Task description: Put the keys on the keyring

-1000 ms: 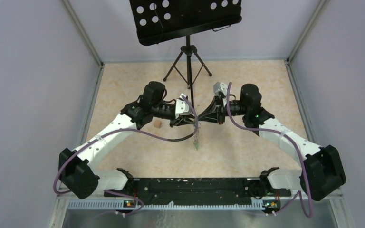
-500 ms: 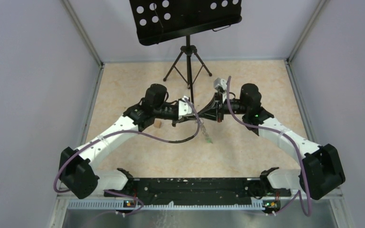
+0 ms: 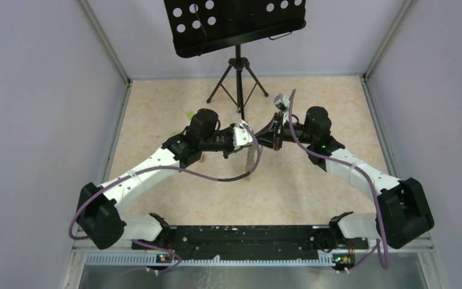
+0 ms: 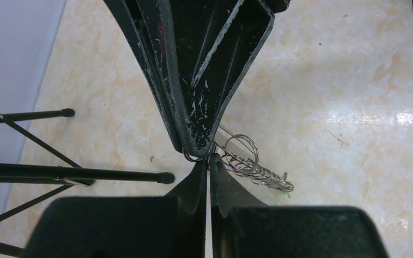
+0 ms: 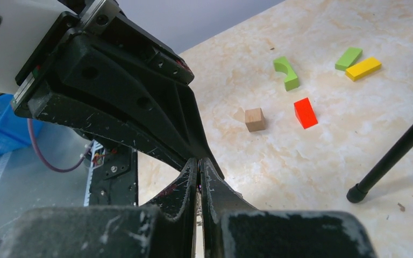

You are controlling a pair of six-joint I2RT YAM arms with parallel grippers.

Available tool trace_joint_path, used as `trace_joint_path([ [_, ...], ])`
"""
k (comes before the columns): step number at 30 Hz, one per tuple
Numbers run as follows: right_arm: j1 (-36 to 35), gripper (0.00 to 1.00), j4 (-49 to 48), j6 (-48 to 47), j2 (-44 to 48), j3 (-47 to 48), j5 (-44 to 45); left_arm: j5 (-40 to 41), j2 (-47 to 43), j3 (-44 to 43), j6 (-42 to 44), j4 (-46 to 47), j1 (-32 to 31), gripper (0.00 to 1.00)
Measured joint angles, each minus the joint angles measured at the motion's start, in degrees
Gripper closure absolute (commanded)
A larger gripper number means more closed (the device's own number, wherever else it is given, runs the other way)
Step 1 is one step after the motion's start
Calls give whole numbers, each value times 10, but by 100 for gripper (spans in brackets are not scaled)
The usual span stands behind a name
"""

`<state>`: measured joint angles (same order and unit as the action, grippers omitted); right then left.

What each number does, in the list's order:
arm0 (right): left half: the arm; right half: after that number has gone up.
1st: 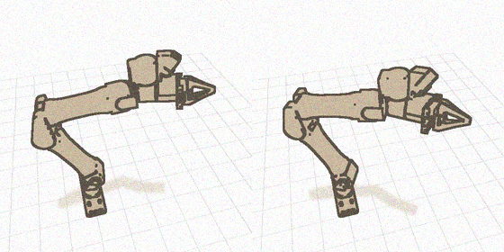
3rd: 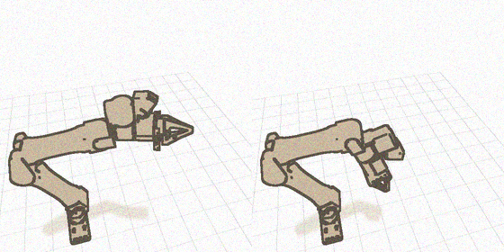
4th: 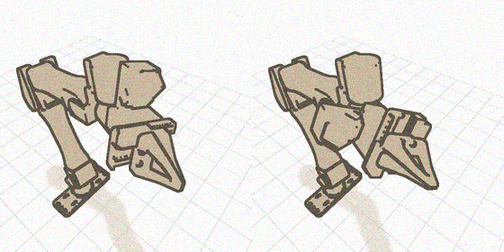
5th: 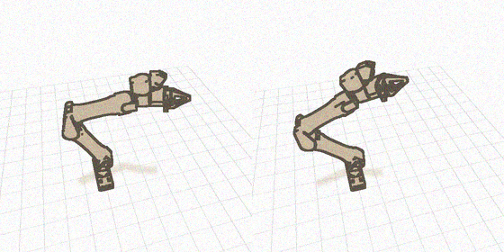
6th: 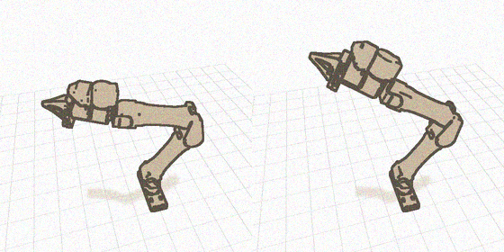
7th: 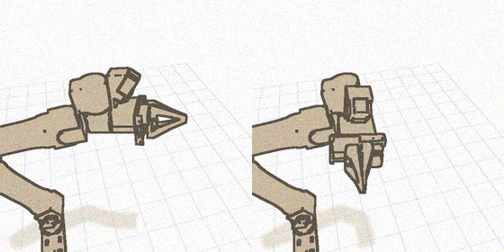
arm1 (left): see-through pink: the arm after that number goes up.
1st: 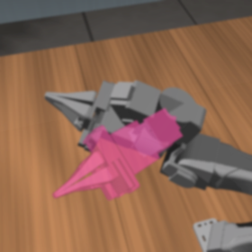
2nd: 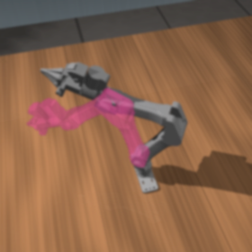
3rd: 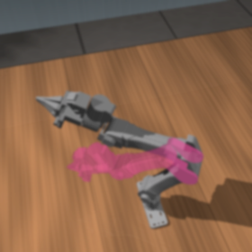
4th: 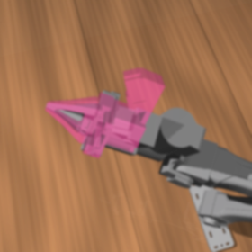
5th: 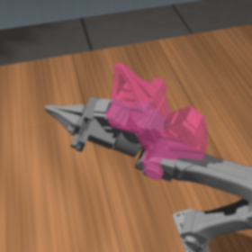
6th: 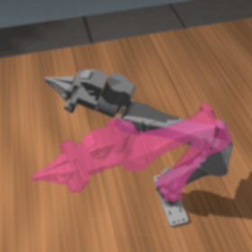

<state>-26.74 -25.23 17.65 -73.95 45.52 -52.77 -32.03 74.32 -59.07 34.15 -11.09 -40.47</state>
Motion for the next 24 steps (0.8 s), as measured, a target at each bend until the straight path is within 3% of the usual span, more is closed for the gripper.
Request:
trace_joint_path([
  [4, 3, 100, -3, 4, -1, -6, 10, 6, 9, -1, -9, 5, -2, 99],
  [15, 8, 100, -5, -49, -2, -9, -14, 14, 12, -2, -39, 6, 5, 53],
  [18, 10, 100, 2, -82, 0, -9, -38, -16, 12, -2, -45, 2, 24, 50],
  [24, 10, 100, 29, -132, 7, -9, -80, -98, 12, -14, -61, -5, 56, 53],
])
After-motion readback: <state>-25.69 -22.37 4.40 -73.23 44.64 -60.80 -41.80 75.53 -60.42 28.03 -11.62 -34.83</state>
